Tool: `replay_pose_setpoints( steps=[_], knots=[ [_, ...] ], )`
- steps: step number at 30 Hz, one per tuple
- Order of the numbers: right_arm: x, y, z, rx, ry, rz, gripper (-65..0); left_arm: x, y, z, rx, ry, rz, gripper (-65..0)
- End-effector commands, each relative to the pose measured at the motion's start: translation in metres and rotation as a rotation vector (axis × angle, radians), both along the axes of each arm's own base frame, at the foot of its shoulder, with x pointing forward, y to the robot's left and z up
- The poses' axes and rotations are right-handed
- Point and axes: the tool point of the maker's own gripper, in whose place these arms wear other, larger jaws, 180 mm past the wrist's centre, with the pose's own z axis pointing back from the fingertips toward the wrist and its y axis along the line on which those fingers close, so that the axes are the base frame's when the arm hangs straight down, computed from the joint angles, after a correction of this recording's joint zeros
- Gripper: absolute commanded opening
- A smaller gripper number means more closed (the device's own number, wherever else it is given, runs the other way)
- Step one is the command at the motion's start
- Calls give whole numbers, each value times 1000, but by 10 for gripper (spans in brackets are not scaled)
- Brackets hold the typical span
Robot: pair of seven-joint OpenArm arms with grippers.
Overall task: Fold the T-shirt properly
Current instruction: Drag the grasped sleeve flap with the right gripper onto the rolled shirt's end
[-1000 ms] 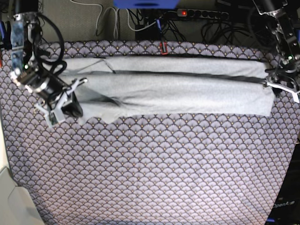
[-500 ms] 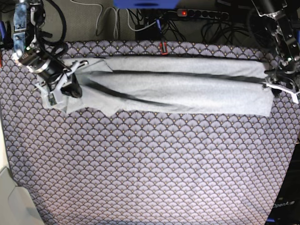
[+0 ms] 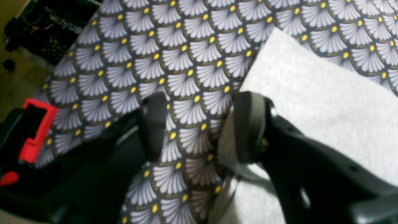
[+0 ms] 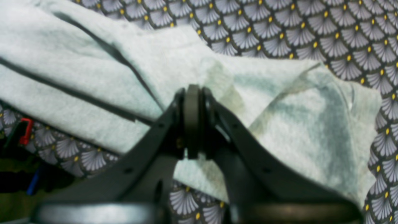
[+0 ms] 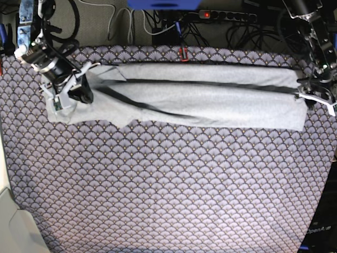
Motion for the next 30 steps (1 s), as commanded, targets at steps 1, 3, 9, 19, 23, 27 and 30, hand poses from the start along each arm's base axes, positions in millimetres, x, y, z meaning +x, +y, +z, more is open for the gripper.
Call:
replay_pose_setpoints(
  steps=[1, 3, 9, 19, 23, 27, 30],
  knots=[
    [4, -1, 10, 5, -39, -2, -650, 8, 8, 17, 36, -41, -4, -308],
    [1, -1, 9, 6, -32, -2, -650, 8, 8, 17, 36, -41, -4, -308],
    [-8, 1, 8, 25, -42, -7, -650, 8, 8, 17, 36, -44, -4, -308],
    [-17, -6, 6, 45, -55, -49, -650, 8, 8, 17, 35, -44, -3, -308],
    [-19, -13, 6, 51, -59, -86, -650, 8, 8, 17, 35, -44, -3, -308],
    [-22, -13, -5, 61, -26, -98, -650, 8, 7, 16, 33, -44, -3, -308],
    [-24, -17, -18, 66, 8, -115, -650, 8, 8, 17, 34, -45, -2, -308]
  ],
)
